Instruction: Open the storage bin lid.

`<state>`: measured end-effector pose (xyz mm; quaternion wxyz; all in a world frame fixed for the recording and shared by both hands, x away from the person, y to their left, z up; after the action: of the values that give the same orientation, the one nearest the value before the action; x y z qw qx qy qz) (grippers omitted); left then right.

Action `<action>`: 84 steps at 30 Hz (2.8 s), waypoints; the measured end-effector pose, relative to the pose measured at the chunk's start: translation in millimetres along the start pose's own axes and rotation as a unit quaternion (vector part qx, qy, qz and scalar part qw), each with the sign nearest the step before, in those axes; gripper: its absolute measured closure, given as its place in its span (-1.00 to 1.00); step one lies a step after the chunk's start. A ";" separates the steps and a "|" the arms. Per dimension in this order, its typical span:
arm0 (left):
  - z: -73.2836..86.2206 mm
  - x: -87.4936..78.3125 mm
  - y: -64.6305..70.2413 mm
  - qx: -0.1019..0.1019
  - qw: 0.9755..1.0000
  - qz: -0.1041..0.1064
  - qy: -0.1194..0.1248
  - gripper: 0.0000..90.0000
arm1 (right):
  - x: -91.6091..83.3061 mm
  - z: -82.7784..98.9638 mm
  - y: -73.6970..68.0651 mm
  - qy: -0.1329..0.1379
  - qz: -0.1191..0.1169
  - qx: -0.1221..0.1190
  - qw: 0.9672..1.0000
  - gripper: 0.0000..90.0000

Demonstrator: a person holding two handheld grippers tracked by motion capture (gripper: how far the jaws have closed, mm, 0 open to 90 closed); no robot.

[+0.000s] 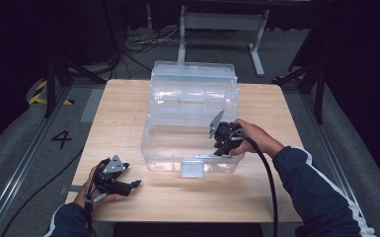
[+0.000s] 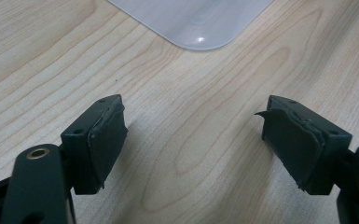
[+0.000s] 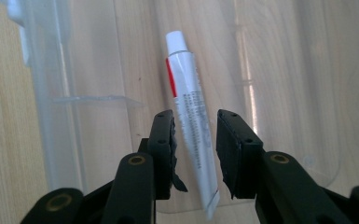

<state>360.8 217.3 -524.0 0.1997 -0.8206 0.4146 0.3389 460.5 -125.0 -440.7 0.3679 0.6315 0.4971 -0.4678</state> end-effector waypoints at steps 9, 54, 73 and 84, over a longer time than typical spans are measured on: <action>-0.2 0.0 0.2 -0.001 1.000 -0.002 -0.001 -0.52 | -22.2 2.9 1.4 0.079 0.020 0.021 0.996 0.41; -126.3 -31.4 42.4 0.118 0.991 -0.021 0.065 -0.35 | -121.3 -16.3 74.0 0.327 0.165 0.074 0.927 -0.02; -130.4 24.9 41.6 0.152 0.987 0.043 -0.027 0.23 | -88.6 -27.9 108.1 0.248 0.138 0.089 0.955 0.27; -135.8 26.3 38.9 0.174 0.981 0.049 -0.069 0.54 | -87.4 -40.8 99.7 0.202 0.137 0.036 0.969 0.70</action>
<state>393.3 97.9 -451.0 0.3508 -0.7267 0.4920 0.3268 560.6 -135.3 -345.2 0.2974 0.7878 0.4528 -0.2928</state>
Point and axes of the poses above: each handheld gripper's, and its own axes: x roughly forward along the jaws, z roughly out of its underside, y roughly to its right, the point moved 5 cm from there along x, roughly forward along the jaws, and after that the axes turned 6 degrees about x, right-handed, at the moved point
